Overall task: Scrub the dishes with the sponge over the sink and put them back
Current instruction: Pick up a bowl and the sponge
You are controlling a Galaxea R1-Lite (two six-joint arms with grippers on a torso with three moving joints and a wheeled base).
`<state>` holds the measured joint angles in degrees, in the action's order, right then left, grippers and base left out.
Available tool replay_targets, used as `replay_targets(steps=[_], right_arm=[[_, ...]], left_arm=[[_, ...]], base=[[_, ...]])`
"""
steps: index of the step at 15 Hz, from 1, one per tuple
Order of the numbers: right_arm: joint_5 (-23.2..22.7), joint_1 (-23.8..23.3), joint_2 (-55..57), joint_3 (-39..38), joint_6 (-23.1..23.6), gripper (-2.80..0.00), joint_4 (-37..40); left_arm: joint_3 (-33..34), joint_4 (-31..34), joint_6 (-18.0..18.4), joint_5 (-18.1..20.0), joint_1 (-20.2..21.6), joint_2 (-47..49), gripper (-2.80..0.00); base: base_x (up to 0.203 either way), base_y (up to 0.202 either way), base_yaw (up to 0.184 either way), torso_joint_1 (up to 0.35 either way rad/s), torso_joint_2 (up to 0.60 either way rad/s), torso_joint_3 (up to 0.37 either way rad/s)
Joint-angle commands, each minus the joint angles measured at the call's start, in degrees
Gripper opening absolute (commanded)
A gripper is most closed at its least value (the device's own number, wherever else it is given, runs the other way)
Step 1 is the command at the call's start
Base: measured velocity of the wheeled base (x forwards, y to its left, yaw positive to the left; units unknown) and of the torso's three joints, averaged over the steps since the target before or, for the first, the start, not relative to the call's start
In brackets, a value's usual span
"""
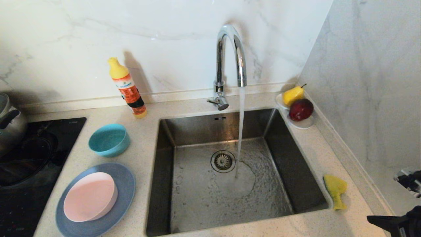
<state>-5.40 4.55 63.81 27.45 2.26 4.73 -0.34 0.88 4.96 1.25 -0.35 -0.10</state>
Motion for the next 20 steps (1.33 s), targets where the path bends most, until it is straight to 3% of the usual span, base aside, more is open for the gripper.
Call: replay_targets(steps=[1, 10, 11, 16, 20], right_arm=[[0.2, 0.0, -0.2, 0.0, 0.0, -2.8, 0.0], [2.2, 0.1, 2.0, 0.6, 0.2, -2.8, -0.6], [2.4, 0.1, 3.0, 0.9, 0.1, 0.0, -0.7], [5.2, 0.1, 10.3, 0.9, -0.1, 0.0, -5.3], [7.4, 0.1, 18.2, 1.3, -4.4, 0.0, -11.0]], left_arm=[[0.0, 0.0, 0.0, 0.0, 0.0, 0.1, -2.8], [0.0, 0.0, 0.0, 0.0, 0.0, 0.1, -2.8], [0.0, 0.0, 0.0, 0.0, 0.0, 0.1, -2.8], [0.0, 0.0, 0.0, 0.0, 0.0, 0.1, -2.8], [0.0, 0.0, 0.0, 0.0, 0.0, 0.1, -2.8]], base=[[0.0, 0.0, 0.0, 0.0, 0.0, 0.0], [0.0, 0.0, 0.0, 0.0, 0.0, 0.0], [0.0, 0.0, 0.0, 0.0, 0.0, 0.0], [0.0, 0.0, 0.0, 0.0, 0.0, 0.0], [0.0, 0.0, 0.0, 0.0, 0.0, 0.0]])
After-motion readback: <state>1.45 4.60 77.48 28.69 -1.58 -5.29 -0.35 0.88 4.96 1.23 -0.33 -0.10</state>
